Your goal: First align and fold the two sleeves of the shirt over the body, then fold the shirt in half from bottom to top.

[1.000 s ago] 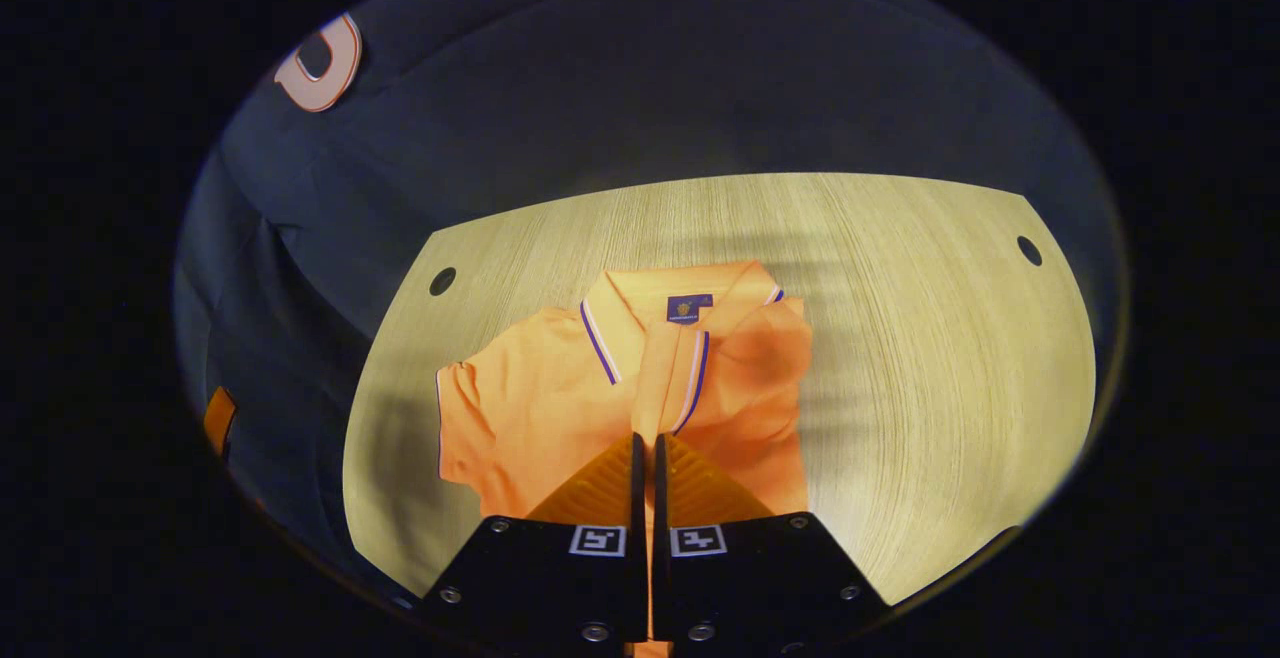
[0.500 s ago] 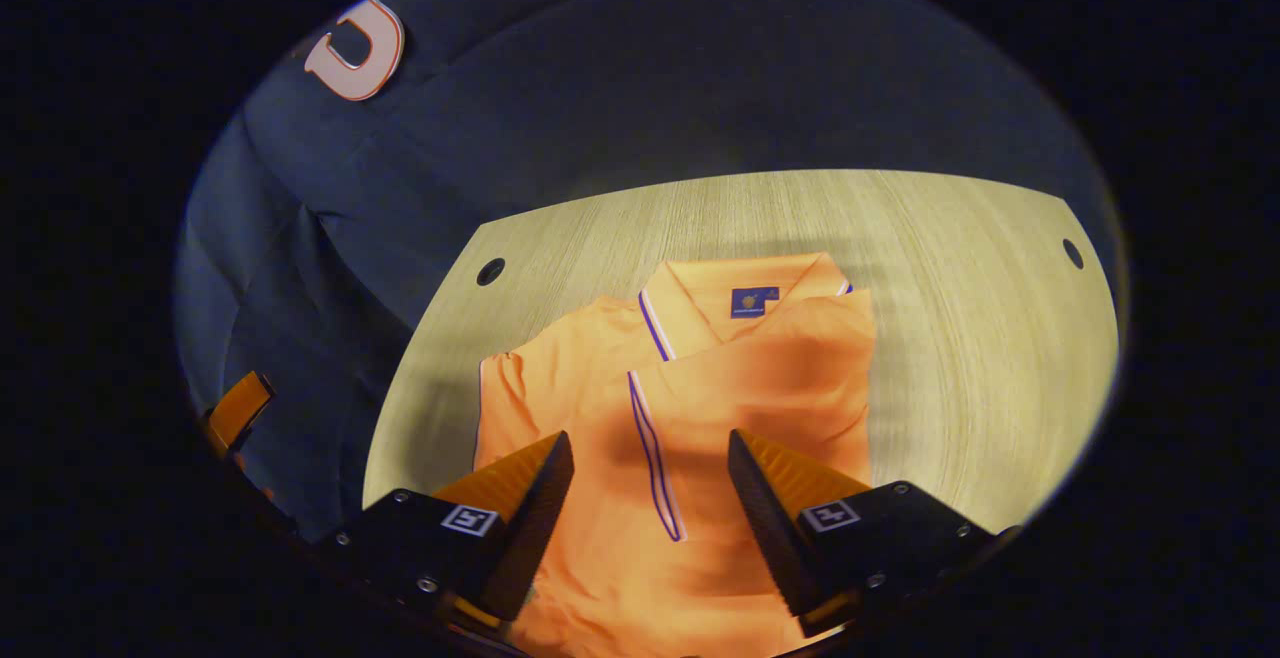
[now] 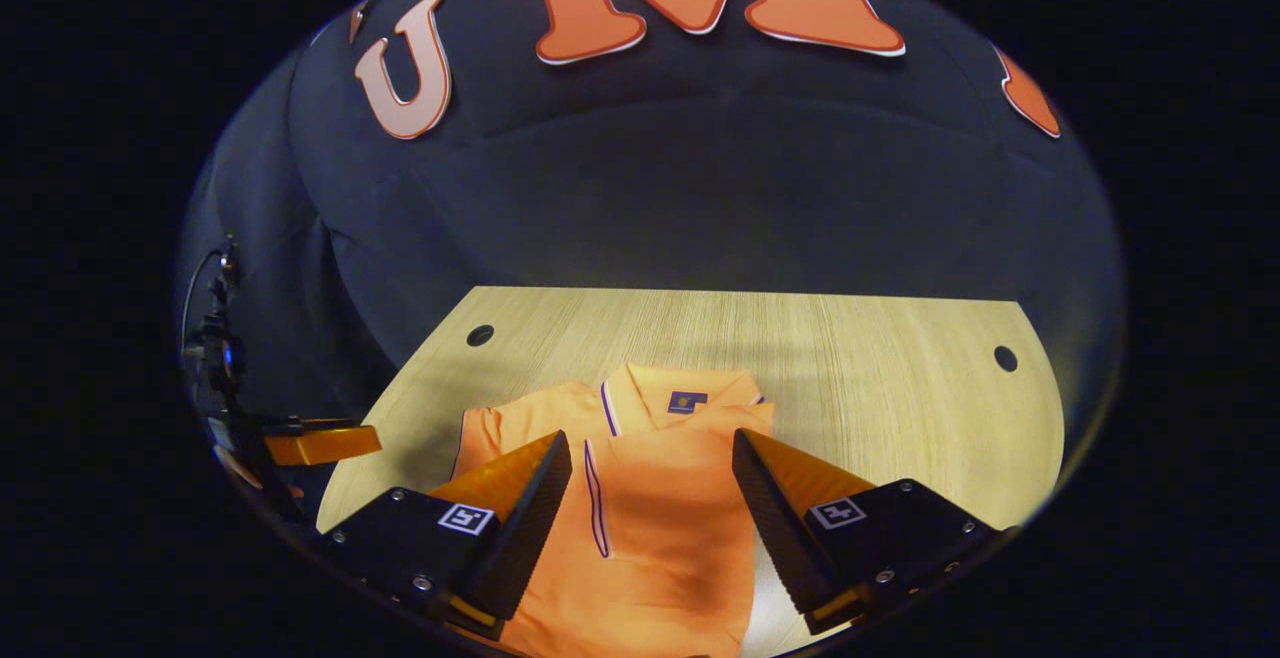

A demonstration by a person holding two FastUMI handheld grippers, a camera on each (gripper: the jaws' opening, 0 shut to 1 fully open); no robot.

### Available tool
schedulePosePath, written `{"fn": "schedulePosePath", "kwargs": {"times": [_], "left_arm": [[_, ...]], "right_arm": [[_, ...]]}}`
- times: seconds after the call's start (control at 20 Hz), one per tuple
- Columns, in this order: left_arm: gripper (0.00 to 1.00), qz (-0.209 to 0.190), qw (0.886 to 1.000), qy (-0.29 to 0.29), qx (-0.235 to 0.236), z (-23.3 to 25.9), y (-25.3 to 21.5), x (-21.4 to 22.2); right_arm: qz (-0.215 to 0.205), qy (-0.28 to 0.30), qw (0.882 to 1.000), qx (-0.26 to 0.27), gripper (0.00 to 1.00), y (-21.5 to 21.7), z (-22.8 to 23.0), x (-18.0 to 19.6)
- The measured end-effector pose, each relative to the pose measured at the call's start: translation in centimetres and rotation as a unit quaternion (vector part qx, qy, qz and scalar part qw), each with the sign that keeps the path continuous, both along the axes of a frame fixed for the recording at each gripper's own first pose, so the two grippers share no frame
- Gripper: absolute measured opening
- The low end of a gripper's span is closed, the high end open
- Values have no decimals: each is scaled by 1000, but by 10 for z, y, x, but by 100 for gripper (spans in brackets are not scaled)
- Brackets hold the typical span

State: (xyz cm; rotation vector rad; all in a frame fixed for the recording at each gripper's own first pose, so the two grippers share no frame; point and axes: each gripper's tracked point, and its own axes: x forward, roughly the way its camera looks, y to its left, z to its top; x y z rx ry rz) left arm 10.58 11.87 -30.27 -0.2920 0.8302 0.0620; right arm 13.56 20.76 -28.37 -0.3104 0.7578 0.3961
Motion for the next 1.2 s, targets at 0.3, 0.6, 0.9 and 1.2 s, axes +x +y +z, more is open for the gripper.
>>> {"fn": "schedulePosePath", "kwargs": {"times": [0.3, 0.6, 0.9, 1.2], "left_arm": [[99, 11, 994, 103, 24, -61, 7, 45], [98, 33, 983, 174, 49, -100, 22, 41], [78, 59, 972, 220, 50, -123, 17, 32], [10, 34, 979, 199, 28, -122, 3, 44]], "right_arm": [[-5, -21, 999, 25, 99, -18, 42, -3], [-29, -13, 999, 26, 99, -55, 50, -7], [-42, -6, 999, 30, 99, -71, 50, -9], [-44, -6, 999, 31, 99, -78, 50, -10]]}}
